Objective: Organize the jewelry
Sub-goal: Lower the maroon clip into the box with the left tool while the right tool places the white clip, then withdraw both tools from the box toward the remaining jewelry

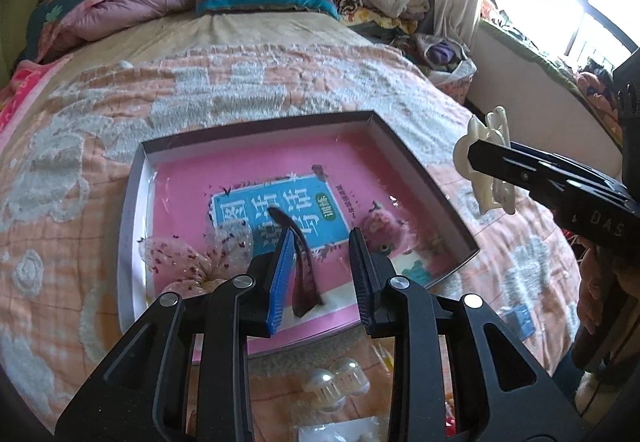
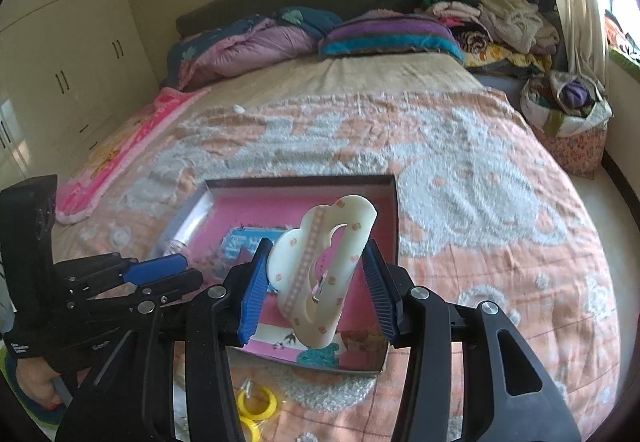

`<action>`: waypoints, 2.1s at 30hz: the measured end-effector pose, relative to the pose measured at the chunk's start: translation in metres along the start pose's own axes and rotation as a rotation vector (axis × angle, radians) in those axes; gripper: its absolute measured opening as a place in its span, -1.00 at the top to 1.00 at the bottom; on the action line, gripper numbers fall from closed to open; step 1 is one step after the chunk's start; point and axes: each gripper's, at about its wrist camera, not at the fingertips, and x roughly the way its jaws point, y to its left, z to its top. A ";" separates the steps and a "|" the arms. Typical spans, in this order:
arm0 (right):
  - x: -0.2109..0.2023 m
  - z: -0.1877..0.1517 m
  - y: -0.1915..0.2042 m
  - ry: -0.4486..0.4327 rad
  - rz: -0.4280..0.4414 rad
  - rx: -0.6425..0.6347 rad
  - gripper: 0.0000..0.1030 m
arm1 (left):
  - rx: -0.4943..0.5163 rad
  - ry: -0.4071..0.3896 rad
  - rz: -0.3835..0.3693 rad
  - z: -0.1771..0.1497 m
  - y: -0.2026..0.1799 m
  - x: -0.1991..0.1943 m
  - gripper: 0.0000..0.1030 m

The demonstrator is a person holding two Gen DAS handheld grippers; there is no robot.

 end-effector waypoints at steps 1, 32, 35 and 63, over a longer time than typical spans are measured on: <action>0.005 -0.003 -0.002 0.010 -0.005 0.004 0.13 | 0.000 0.007 0.000 -0.001 0.000 0.003 0.59; -0.015 -0.048 -0.017 -0.007 -0.021 0.088 -0.60 | -0.034 0.004 0.053 -0.022 0.002 -0.020 -0.41; -0.038 -0.052 -0.016 -0.048 -0.007 0.112 -0.69 | -0.047 -0.023 0.057 -0.022 0.000 -0.038 -0.82; -0.206 -0.069 0.010 -0.259 -0.024 0.082 -0.75 | -0.033 -0.190 0.052 -0.057 -0.031 -0.153 -0.82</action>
